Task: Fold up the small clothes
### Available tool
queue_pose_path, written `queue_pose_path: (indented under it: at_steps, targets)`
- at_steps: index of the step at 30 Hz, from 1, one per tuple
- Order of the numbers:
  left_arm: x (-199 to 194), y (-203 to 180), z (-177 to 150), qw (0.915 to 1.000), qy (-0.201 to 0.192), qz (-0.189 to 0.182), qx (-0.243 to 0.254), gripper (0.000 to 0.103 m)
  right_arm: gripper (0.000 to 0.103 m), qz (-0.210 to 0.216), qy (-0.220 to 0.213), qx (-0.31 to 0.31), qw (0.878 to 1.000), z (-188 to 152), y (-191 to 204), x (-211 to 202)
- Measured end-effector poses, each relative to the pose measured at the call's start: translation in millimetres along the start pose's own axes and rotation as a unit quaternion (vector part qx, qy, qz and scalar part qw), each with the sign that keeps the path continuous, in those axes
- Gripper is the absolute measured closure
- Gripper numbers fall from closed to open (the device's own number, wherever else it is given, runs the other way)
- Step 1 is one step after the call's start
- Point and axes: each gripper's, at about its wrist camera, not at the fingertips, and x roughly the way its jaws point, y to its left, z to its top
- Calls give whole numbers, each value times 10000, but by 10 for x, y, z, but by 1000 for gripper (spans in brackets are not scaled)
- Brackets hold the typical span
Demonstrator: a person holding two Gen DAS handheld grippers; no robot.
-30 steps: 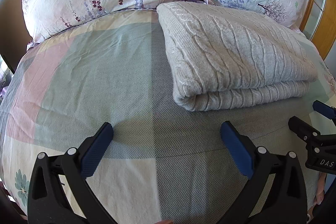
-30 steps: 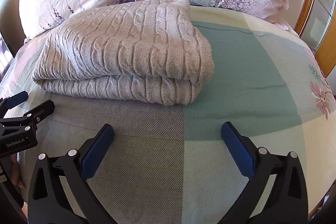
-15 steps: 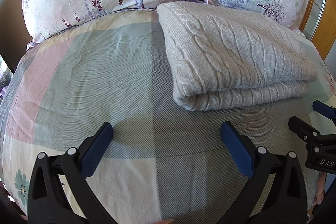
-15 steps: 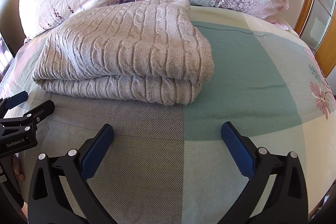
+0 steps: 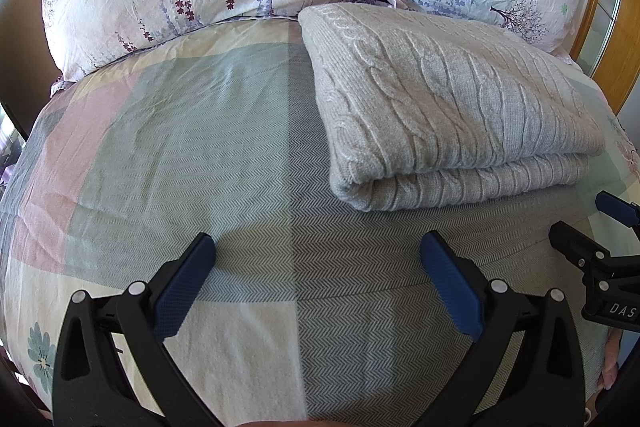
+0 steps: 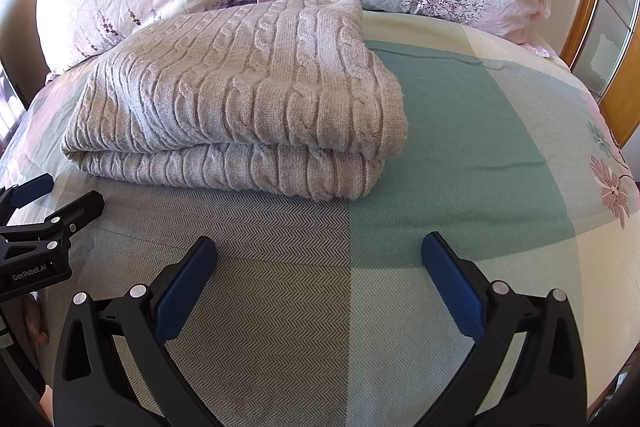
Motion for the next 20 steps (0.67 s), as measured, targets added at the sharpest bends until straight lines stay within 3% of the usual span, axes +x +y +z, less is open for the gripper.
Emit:
queue_pose_path:
  at_steps: [20]
  targets:
    - [3,-12,5,10000,-3,0,-7,2,1,-1,0,3,10000,0,2,-1]
